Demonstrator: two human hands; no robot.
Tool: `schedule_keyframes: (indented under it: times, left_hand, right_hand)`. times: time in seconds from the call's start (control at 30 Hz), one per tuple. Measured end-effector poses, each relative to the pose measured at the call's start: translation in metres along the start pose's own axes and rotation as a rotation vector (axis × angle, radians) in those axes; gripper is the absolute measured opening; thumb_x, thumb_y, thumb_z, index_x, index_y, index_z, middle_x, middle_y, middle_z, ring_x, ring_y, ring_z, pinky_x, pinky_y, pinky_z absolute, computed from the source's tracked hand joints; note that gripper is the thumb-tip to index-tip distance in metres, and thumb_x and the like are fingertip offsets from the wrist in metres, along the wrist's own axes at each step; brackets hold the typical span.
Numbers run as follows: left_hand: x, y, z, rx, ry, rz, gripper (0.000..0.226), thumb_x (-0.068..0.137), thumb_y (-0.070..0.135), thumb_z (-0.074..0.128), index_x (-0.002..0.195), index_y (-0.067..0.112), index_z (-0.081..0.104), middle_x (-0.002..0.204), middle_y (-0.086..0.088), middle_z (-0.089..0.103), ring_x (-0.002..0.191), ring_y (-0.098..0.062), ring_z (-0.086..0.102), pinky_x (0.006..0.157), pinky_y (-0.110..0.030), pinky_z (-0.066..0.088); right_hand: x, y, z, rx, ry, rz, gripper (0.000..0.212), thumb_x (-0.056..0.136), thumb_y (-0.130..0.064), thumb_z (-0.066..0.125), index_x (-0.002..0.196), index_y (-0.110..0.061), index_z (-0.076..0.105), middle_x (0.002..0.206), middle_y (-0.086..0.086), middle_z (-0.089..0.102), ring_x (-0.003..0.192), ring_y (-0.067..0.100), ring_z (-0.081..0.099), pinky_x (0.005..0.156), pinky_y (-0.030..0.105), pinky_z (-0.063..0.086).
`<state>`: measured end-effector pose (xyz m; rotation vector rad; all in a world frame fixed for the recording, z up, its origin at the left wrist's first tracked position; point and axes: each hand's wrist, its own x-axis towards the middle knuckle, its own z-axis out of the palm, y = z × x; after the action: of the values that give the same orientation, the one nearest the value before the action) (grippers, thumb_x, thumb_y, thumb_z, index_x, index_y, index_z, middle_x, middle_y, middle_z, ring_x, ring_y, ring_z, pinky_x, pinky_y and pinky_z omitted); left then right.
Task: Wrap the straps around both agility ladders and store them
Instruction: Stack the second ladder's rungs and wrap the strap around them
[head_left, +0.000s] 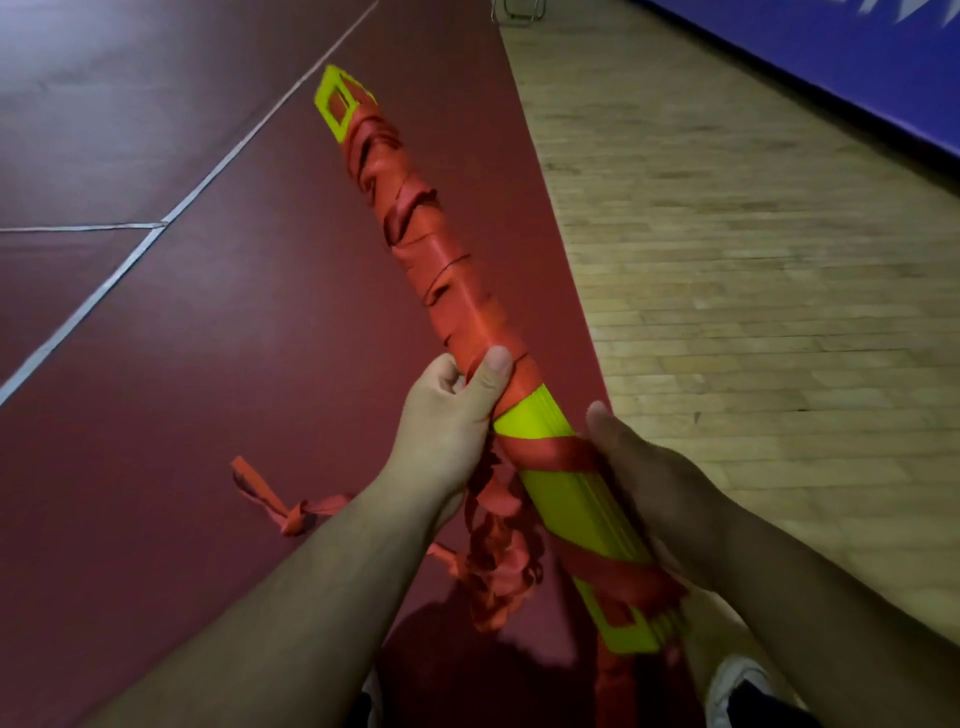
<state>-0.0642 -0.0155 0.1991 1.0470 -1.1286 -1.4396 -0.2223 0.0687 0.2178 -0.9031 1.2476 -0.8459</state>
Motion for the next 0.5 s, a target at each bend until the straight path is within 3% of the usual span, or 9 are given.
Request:
schedule_keyframes:
  times: [0.07, 0.1, 0.17, 0.23, 0.33, 0.43, 0.5]
  left_hand:
    - [-0.002, 0.002, -0.001, 0.062, 0.054, 0.043, 0.098, 0.057, 0.074, 0.079, 0.104, -0.008, 0.052, 0.087, -0.008, 0.058, 0.075, -0.025, 0.051, 0.067, -0.043, 0.044]
    - [-0.002, 0.0, -0.001, 0.079, 0.056, 0.053, 0.091, 0.061, 0.072, 0.078, 0.099, -0.008, 0.053, 0.084, -0.006, 0.057, 0.074, -0.022, 0.051, 0.066, -0.04, 0.043]
    - [-0.002, -0.003, 0.002, 0.12, 0.044, 0.067, 0.053, 0.08, 0.054, 0.073, 0.079, 0.005, 0.056, 0.064, 0.001, 0.053, 0.06, -0.012, 0.049, 0.057, -0.027, 0.04]
    - [-0.005, -0.001, 0.004, 0.213, -0.003, 0.07, 0.035, 0.093, 0.041, 0.062, 0.071, 0.016, 0.049, 0.053, 0.011, 0.046, 0.048, -0.007, 0.04, 0.047, -0.024, 0.033]
    - [-0.006, 0.004, -0.001, 0.194, -0.168, -0.016, 0.032, 0.094, 0.041, 0.054, 0.073, 0.017, 0.05, 0.048, 0.003, 0.043, 0.038, -0.008, 0.037, 0.038, -0.018, 0.029]
    - [-0.006, 0.008, -0.012, 0.257, -0.317, -0.075, 0.036, 0.088, 0.047, 0.051, 0.083, 0.011, 0.054, 0.051, -0.008, 0.041, 0.035, -0.008, 0.036, 0.036, -0.016, 0.028]
    - [-0.006, 0.007, -0.017, 0.257, -0.373, -0.081, 0.045, 0.085, 0.052, 0.047, 0.088, 0.007, 0.056, 0.049, -0.009, 0.038, 0.038, -0.012, 0.036, 0.038, -0.018, 0.032]
  right_hand:
    - [0.001, 0.007, 0.0, -0.344, 0.044, -0.051, 0.048, 0.076, -0.067, 0.071, 0.113, -0.036, 0.069, 0.102, -0.005, 0.076, 0.096, 0.011, 0.072, 0.093, 0.039, 0.056]
    - [0.003, 0.011, 0.001, -0.542, 0.106, -0.065, 0.047, 0.076, -0.064, 0.074, 0.115, -0.041, 0.061, 0.099, -0.01, 0.073, 0.093, 0.004, 0.069, 0.088, 0.031, 0.055]
    - [0.006, 0.019, 0.009, -0.713, 0.274, -0.112, 0.038, 0.083, -0.057, 0.07, 0.113, -0.04, 0.055, 0.097, -0.013, 0.068, 0.094, 0.007, 0.066, 0.083, 0.03, 0.052]
    - [0.008, 0.025, 0.011, -0.652, 0.381, -0.146, 0.035, 0.082, -0.06, 0.065, 0.106, -0.036, 0.057, 0.093, -0.009, 0.069, 0.093, 0.015, 0.067, 0.084, 0.037, 0.053]
    - [0.007, 0.025, 0.004, -0.623, 0.395, -0.189, 0.044, 0.07, -0.067, 0.071, 0.097, -0.033, 0.066, 0.082, -0.007, 0.072, 0.08, 0.009, 0.068, 0.074, 0.033, 0.055]
    - [0.0, 0.018, -0.006, -0.451, 0.228, -0.155, 0.037, 0.072, -0.056, 0.083, 0.088, -0.025, 0.071, 0.078, 0.005, 0.073, 0.065, 0.006, 0.064, 0.062, 0.025, 0.051]
    - [-0.004, 0.017, -0.012, -0.292, 0.098, -0.123, 0.045, 0.066, -0.059, 0.085, 0.085, -0.02, 0.071, 0.074, 0.012, 0.069, 0.063, 0.015, 0.063, 0.06, 0.031, 0.051]
